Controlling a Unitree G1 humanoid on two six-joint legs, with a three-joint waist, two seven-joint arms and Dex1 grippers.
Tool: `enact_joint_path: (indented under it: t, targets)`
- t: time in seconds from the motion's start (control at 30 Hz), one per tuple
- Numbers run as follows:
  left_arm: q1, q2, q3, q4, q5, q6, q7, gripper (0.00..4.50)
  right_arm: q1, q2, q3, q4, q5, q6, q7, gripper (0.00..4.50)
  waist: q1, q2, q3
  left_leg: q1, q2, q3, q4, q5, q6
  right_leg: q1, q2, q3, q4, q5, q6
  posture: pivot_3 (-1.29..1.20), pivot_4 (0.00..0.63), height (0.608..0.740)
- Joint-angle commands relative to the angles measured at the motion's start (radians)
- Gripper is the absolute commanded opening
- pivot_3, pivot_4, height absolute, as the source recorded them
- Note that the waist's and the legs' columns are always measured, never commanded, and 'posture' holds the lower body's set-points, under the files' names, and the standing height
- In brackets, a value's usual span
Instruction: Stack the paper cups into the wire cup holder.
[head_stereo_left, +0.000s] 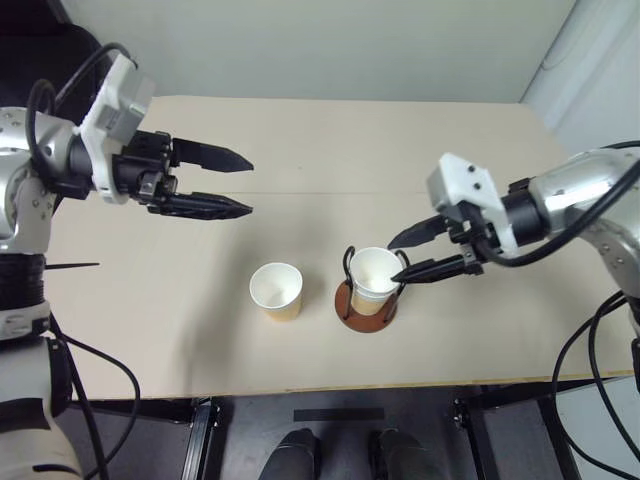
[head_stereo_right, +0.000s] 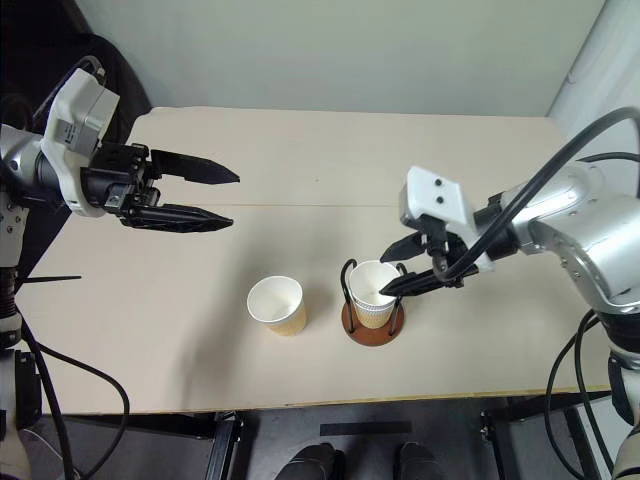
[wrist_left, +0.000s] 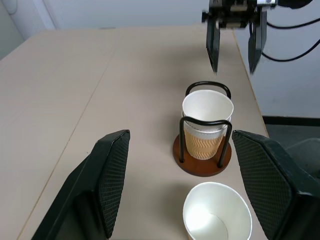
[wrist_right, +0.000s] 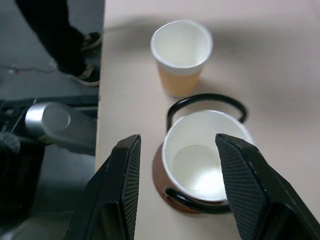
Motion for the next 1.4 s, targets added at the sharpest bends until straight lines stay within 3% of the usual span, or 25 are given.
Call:
enact_joint_path:
  t: [0.03, 0.6, 0.97, 1.4]
  targets:
    - [0.069, 0.040, -0.025, -0.049, 0.095, -0.123, -0.009, 3.51, 0.017, -0.013, -0.089, -0.022, 0.028, 0.005, -0.039, 2.33, -0.002, 0.000, 0.000, 0.000, 0.000, 0.000, 0.000, 0.000, 0.000, 0.000, 0.000, 0.000, 0.000, 0.000, 0.000, 0.00, 0.150, 0.740]
    - [0.124, 0.032, -0.111, -0.039, 0.220, -0.250, -0.017, 3.51, 0.089, -0.017, -0.201, -0.101, 0.148, 0.091, -0.174, 2.33, -0.001, 0.000, 0.000, 0.000, 0.000, 0.000, 0.000, 0.000, 0.000, 0.000, 0.000, 0.000, 0.001, 0.000, 0.000, 0.00, 0.150, 0.740]
    - [0.094, -0.081, -0.192, 0.171, 0.318, -0.366, -0.025, 3.51, 0.107, -0.137, -0.256, -0.150, 0.191, 0.075, -0.164, 2.33, 0.004, 0.000, 0.000, 0.000, 0.000, 0.000, 0.000, 0.000, 0.000, 0.000, -0.001, 0.000, 0.001, 0.000, 0.000, 0.00, 0.150, 0.740]
    - [-0.021, -0.211, -0.245, 0.361, 0.388, -0.447, -0.046, 3.51, 0.139, -0.156, -0.301, -0.195, 0.241, 0.099, -0.244, 2.33, 0.008, 0.000, 0.000, 0.000, 0.000, 0.000, 0.000, 0.000, 0.000, 0.000, -0.001, 0.000, 0.001, 0.000, 0.000, 0.00, 0.150, 0.740]
